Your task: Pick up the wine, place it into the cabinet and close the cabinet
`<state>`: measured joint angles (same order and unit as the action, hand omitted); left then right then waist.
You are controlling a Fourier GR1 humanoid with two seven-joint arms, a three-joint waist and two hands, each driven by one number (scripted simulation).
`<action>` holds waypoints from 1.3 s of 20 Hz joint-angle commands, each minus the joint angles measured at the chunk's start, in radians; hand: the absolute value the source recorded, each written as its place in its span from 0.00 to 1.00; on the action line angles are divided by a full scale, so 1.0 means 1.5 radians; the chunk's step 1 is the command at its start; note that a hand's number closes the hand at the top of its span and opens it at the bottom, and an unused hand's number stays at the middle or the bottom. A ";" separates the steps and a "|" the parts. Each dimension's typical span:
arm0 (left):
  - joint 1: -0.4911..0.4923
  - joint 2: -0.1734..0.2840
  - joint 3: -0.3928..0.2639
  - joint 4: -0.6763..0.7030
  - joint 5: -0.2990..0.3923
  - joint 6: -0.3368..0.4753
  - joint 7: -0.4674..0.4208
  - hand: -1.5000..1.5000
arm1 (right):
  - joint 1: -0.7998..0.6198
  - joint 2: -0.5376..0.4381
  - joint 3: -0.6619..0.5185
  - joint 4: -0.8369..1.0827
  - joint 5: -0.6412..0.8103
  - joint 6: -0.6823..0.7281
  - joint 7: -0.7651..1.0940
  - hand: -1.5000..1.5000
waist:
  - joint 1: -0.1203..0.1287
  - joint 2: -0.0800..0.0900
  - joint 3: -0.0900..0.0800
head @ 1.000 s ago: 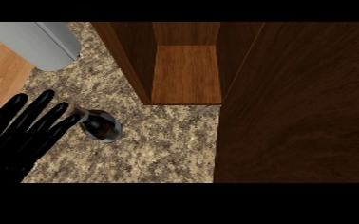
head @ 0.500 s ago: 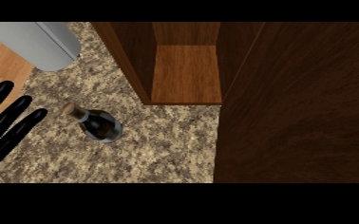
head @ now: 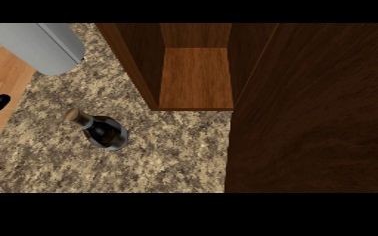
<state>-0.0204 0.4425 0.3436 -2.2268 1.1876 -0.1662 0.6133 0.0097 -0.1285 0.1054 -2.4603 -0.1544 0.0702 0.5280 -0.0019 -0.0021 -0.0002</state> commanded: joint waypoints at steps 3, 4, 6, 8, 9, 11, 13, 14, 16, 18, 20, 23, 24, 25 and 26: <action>-0.043 0.030 0.043 0.084 0.011 -0.023 0.019 0.00 | -0.012 -0.003 0.003 -0.094 -0.005 -0.022 0.070 0.00 | -0.002 0.000 0.000; -0.004 -0.022 0.020 0.072 -0.033 -0.071 -0.011 0.00 | 0.003 0.021 0.045 -0.055 0.038 -0.016 0.021 0.00 | 0.000 0.001 0.000; -0.051 0.011 0.029 0.130 -0.043 -0.045 -0.007 0.00 | 0.028 0.004 0.031 -0.138 0.007 -0.022 0.068 0.00 | -0.009 0.000 0.000; -0.060 0.014 0.043 0.169 -0.028 -0.079 -0.005 0.00 | -0.018 0.003 0.012 -0.091 0.017 -0.032 0.079 0.00 | -0.003 0.001 0.000; -0.027 0.017 0.061 0.135 -0.019 -0.067 0.008 0.00 | 0.045 0.001 0.014 -0.109 -0.006 -0.001 0.035 0.00 | -0.002 0.000 0.000; -0.044 0.030 0.076 0.199 -0.027 -0.117 -0.002 0.00 | 0.018 0.013 0.042 -0.091 0.028 -0.013 0.035 0.00 | -0.002 0.000 0.000; -0.098 0.022 0.037 0.249 -0.079 -0.101 -0.021 0.00 | 0.023 0.002 0.016 -0.131 -0.017 -0.017 0.072 0.00 | -0.009 0.001 0.000; -0.068 0.038 0.066 0.278 -0.050 -0.156 -0.010 0.00 | -0.001 -0.006 -0.011 -0.112 -0.034 -0.015 0.074 0.00 | -0.005 0.001 0.000; -0.061 0.034 0.056 0.274 -0.048 -0.162 0.002 0.00 | 0.023 0.005 0.016 -0.116 -0.003 -0.009 0.058 0.00 | -0.003 0.000 0.000; -0.064 0.008 0.028 0.321 -0.074 -0.186 -0.013 0.00 | -0.011 0.019 0.036 -0.089 0.026 -0.025 0.068 0.00 | -0.003 0.001 0.000; -0.076 0.017 0.046 0.369 -0.074 -0.215 -0.023 0.00 | -0.002 0.013 0.010 -0.089 0.007 -0.016 0.056 0.00 | -0.004 0.001 0.000; -0.101 0.020 0.025 0.386 -0.089 -0.214 -0.014 0.00 | 0.005 0.020 0.032 -0.108 0.020 -0.012 0.064 0.00 | -0.005 0.001 0.000; -0.105 -0.004 0.007 0.393 -0.123 -0.211 -0.031 0.00 | -0.029 0.013 0.009 -0.092 0.001 -0.019 0.085 0.00 | -0.004 0.001 0.000; -0.086 -0.023 -0.008 0.398 -0.155 -0.242 -0.050 0.00 | -0.003 0.017 0.035 -0.101 0.008 -0.006 0.068 0.00 | -0.006 0.001 0.000; -0.079 -0.029 0.001 0.413 -0.151 -0.253 -0.060 0.00 | 0.021 0.010 -0.001 -0.086 -0.018 0.012 0.041 0.00 | -0.004 0.001 0.000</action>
<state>-0.1476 0.4319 0.3629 -1.6779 1.0138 -0.4799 0.5630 -0.0163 -0.1089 0.1272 -2.4849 -0.0998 0.0680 0.5713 -0.0082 -0.0004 -0.0003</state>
